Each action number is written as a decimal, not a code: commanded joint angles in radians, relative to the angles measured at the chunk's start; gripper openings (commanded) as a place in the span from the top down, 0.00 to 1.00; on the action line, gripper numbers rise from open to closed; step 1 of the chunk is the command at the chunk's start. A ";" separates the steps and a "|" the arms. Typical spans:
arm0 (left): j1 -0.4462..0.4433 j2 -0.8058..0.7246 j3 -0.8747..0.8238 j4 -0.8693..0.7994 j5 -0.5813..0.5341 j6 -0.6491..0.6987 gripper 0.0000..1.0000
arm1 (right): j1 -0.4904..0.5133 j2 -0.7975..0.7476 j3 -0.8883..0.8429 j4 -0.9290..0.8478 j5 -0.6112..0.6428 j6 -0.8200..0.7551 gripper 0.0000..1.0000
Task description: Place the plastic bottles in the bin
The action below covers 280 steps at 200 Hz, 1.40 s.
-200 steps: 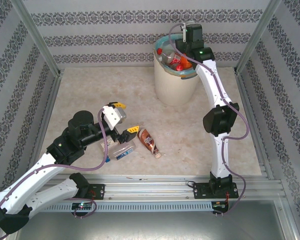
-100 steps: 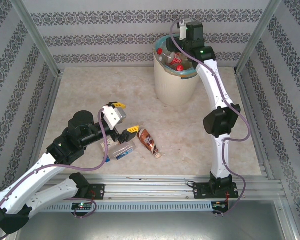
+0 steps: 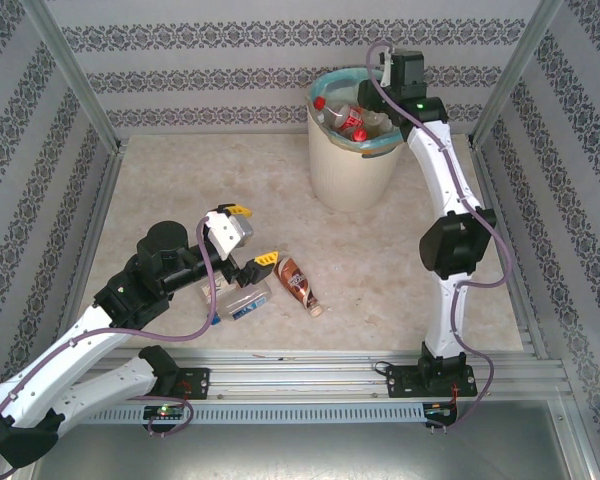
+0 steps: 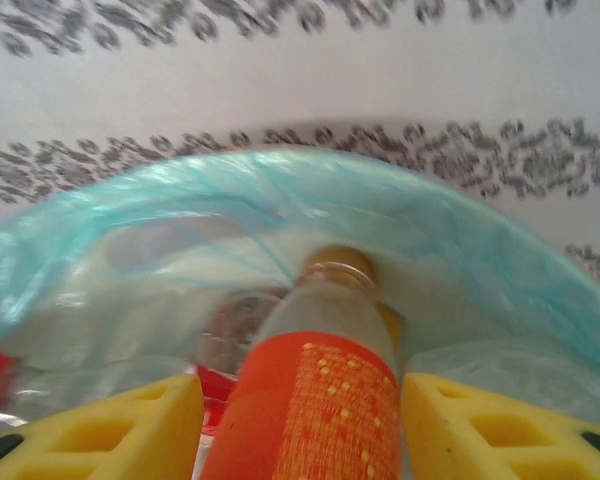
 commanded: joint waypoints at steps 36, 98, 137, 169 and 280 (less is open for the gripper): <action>-0.008 -0.007 0.007 -0.031 -0.031 0.009 0.06 | -0.001 0.012 0.094 -0.042 -0.032 0.076 0.47; -0.008 0.026 0.066 -0.201 -0.253 -0.054 0.07 | 0.084 -0.159 0.153 -0.079 0.007 0.035 0.36; -0.007 0.127 0.127 -0.450 -0.433 -0.216 0.07 | 0.221 -0.478 -0.311 0.110 0.037 -0.001 0.34; -0.005 0.172 0.096 -0.528 -0.370 -0.331 0.08 | 0.349 -0.754 -0.773 0.364 0.091 0.036 0.35; -0.023 0.420 0.180 -0.365 -0.043 0.125 0.12 | 0.398 -1.365 -1.376 0.341 0.293 0.123 0.35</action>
